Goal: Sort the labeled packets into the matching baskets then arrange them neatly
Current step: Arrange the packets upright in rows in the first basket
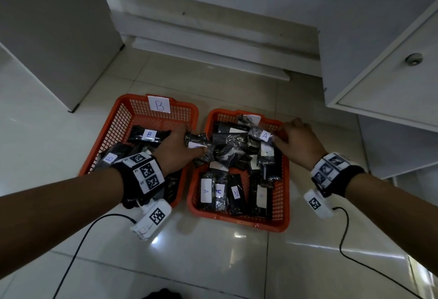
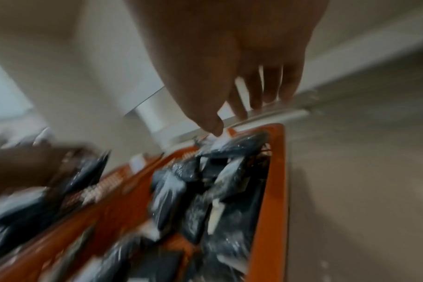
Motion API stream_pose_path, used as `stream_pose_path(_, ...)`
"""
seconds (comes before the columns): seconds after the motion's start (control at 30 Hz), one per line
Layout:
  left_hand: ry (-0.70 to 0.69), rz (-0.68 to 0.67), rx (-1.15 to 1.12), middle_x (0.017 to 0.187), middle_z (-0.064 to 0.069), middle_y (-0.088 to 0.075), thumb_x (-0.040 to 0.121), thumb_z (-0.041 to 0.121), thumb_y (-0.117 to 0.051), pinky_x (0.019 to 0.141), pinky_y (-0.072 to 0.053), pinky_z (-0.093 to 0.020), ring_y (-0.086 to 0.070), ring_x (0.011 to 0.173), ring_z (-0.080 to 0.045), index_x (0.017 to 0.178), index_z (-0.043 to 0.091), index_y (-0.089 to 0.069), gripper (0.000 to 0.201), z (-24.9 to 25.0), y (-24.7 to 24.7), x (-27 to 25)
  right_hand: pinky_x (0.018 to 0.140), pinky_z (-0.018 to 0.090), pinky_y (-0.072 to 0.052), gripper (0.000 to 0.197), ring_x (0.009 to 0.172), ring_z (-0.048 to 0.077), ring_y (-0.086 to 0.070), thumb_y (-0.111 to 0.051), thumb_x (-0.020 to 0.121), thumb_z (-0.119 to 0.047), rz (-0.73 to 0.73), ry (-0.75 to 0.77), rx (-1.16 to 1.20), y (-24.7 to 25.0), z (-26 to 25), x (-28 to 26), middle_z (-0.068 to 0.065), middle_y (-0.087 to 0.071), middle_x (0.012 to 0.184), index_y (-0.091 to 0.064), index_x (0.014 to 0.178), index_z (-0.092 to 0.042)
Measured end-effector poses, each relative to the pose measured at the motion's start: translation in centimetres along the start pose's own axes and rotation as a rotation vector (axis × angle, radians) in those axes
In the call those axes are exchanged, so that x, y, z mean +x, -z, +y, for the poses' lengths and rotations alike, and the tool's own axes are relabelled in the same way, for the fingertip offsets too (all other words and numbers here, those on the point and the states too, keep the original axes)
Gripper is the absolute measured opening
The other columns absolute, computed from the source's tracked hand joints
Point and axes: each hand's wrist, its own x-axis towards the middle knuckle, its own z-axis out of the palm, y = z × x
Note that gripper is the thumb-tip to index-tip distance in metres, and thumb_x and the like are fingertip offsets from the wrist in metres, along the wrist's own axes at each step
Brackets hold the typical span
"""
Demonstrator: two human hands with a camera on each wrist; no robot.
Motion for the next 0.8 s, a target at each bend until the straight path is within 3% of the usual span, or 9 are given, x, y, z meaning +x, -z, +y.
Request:
stream_pose_path(0.03,0.0,0.0,0.0,0.105,0.006,-0.066,0.086,0.031,-0.082,0.059,-0.043,-0.003,-0.061,0.086,0.005,0.118,0.017,-0.054,0.045,0.0,0.0,0.1,0.086,0.043,-0.05,0.039,0.107,0.035,-0.054,-0.063,0.096,-0.045,0.067,0.066,-0.129,-0.1,-0.7,-0.4,0.012,-0.058,0.119,-0.065,0.122,-0.016)
stream_pose_path(0.1,0.002,0.001,-0.008,0.104,0.007,-0.067,0.086,0.031,-0.082,0.06,-0.044,-0.004,-0.062,0.086,0.004,0.119,0.017,-0.054,0.045,0.0,0.0,0.2,0.09,0.044,-0.05,0.042,0.113,0.032,-0.053,-0.064,0.094,-0.044,0.084,0.242,-0.137,-0.2,-3.3,-1.7,0.008,-0.056,0.122,-0.063,0.126,-0.018)
stream_pose_path(0.17,0.001,0.007,-0.01,0.104,0.007,-0.068,0.086,0.032,-0.082,0.062,-0.045,-0.007,-0.064,0.087,0.002,0.12,0.017,-0.054,0.046,0.0,0.0,0.3,0.087,0.038,-0.054,0.036,0.108,0.019,-0.058,-0.064,0.096,-0.048,-0.099,0.369,0.001,-0.8,-6.3,-2.9,-0.001,-0.059,0.118,-0.063,0.122,-0.023)
stream_pose_path(0.27,0.008,0.006,-0.017,0.104,0.007,-0.068,0.084,0.032,-0.083,0.066,-0.047,-0.014,-0.065,0.089,0.0,0.124,0.017,-0.054,0.051,0.0,-0.1,0.3,0.085,0.035,-0.058,0.045,0.102,0.012,-0.064,-0.065,0.096,-0.057,-0.407,0.373,0.111,-3.2,-10.4,-4.5,-0.004,-0.064,0.119,-0.064,0.126,-0.023)
stream_pose_path(0.4,0.0,0.016,-0.011,0.101,0.005,-0.069,0.085,0.03,-0.083,0.059,-0.045,-0.006,-0.065,0.085,0.0,0.12,0.016,-0.054,0.047,0.1,-0.2,0.2,0.096,0.036,-0.053,0.079,0.121,0.025,-0.058,-0.079,0.081,-0.06,-0.48,0.362,0.028,-6.7,-12.4,-4.4,0.006,-0.055,0.134,-0.055,0.144,-0.018)
stream_pose_path(0.53,-0.006,0.021,-0.041,0.101,0.008,-0.069,0.084,0.031,-0.083,0.062,-0.047,-0.006,-0.065,0.085,0.002,0.118,0.017,-0.055,0.046,-0.3,0.2,-0.2,0.089,0.038,-0.052,0.045,0.111,0.027,-0.055,-0.086,0.077,-0.047,-0.442,0.296,0.108,-8.3,-12.0,-3.4,0.002,-0.047,0.113,-0.067,0.108,-0.019)
stream_pose_path(0.63,-0.002,0.014,-0.05,0.103,0.008,-0.069,0.085,0.03,-0.082,0.065,-0.047,-0.006,-0.065,0.085,0.006,0.117,0.017,-0.054,0.044,-0.8,0.6,-0.3,0.094,0.042,-0.052,0.069,0.115,0.021,-0.049,-0.083,0.071,-0.058,-0.441,0.267,0.138,-8.8,-11.7,-3.9,0.0,-0.048,0.12,-0.058,0.124,-0.022)
stream_pose_path(0.7,0.002,0.01,-0.039,0.101,0.006,-0.07,0.086,0.027,-0.082,0.063,-0.047,-0.006,-0.064,0.081,0.007,0.115,0.015,-0.053,0.043,-1.1,0.7,-0.3,0.096,0.041,-0.051,0.074,0.115,0.018,-0.051,-0.087,0.073,-0.053,-0.461,0.268,0.187,-8.9,-11.5,-4.3,-0.001,-0.052,0.125,-0.054,0.131,-0.022)
stream_pose_path(0.8,0.014,0.009,-0.035,0.1,0.007,-0.07,0.086,0.029,-0.082,0.063,-0.049,-0.01,-0.066,0.083,0.004,0.116,0.016,-0.053,0.043,-1.0,0.7,-0.2,0.092,0.038,-0.052,0.049,0.107,0.017,-0.056,-0.083,0.086,-0.034,-0.47,0.258,0.278,-7.8,-10.9,-3.8,0.0,-0.057,0.12,-0.059,0.124,-0.016)
